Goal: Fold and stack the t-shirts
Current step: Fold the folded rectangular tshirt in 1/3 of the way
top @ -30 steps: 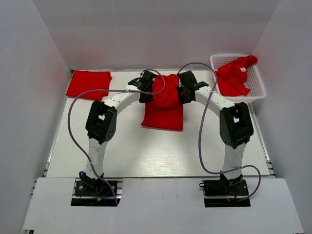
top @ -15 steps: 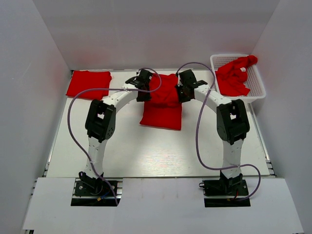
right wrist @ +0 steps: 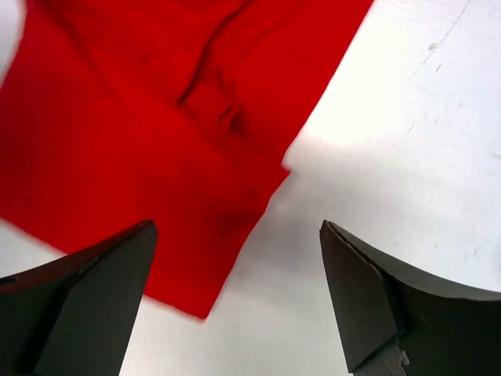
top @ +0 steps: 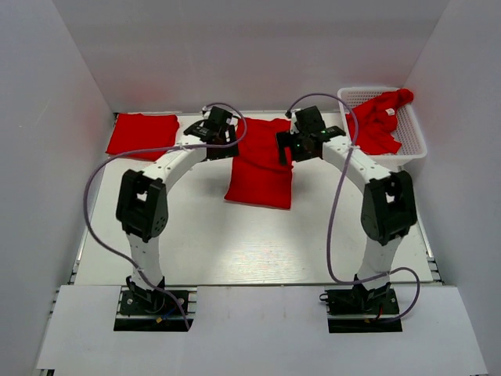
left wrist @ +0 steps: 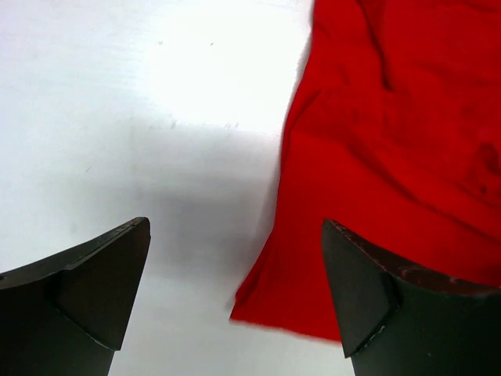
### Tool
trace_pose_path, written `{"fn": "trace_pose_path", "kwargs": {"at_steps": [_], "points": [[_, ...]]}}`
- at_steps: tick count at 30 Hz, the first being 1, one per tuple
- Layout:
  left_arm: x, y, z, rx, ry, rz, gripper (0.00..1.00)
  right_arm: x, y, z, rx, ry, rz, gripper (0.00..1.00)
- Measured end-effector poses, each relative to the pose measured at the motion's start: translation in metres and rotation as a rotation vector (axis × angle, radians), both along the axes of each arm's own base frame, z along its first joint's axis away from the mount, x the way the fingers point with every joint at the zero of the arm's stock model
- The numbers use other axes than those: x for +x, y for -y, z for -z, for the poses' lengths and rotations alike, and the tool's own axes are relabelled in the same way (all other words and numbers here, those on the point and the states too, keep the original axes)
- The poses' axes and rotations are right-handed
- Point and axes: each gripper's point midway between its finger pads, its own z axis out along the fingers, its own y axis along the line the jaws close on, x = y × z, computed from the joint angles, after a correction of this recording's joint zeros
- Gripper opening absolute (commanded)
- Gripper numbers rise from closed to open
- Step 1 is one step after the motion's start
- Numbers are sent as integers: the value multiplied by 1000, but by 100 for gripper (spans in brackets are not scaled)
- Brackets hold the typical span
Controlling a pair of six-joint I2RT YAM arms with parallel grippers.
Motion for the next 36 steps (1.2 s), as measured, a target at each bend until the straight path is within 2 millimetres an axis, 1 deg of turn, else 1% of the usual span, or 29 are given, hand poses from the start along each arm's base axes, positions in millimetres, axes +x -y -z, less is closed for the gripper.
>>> {"fn": "trace_pose_path", "kwargs": {"at_steps": [2, 4, 5, 7, 9, 12, 15, 17, 19, 21, 24, 27, 31, 34, 36], "points": [[-15, -8, -17, -13, 20, -1, 100, -15, -2, -14, 31, 6, -26, 90], [-32, -13, -27, -34, 33, 4, 100, -30, -7, -26, 58, 14, -58, 90], [-40, -15, -31, -47, 36, 10, 100, -38, -13, -28, 72, 11, -80, 90], [-57, -18, -31, -70, 31, 27, 100, -49, -25, -25, 91, -8, -123, 90], [-72, -20, -26, -81, 8, 42, 100, -61, -37, -14, 102, -45, -163, 90], [-86, -21, -15, -79, -26, 54, 100, -71, -53, 4, 110, -98, -206, 90], [-97, -24, -4, -77, -59, 60, 100, -75, -64, 27, 105, -156, -221, 90], [-105, -25, 0, -80, -74, 64, 100, -74, -68, 42, 95, -185, -220, 90], [-111, -27, 1, -80, -80, 65, 100, -68, -72, 53, 88, -202, -212, 90], [-112, -28, -1, -83, -79, 66, 100, -60, -76, 57, 91, -195, -200, 90], [-113, -28, -2, -87, -78, 65, 100, -46, -77, 58, 81, -170, -170, 90], [-116, -29, 1, -84, -90, 65, 100, -27, -80, 53, 80, -118, -126, 90], [-118, -30, 3, -81, -99, 65, 100, 4, -76, 43, 60, -31, -44, 90], [-120, -31, 3, -78, -106, 65, 100, 38, -78, 32, 71, 42, 5, 90], [-121, -31, 4, -75, -111, 65, 100, 56, -77, 27, 78, 72, 31, 90]]}}
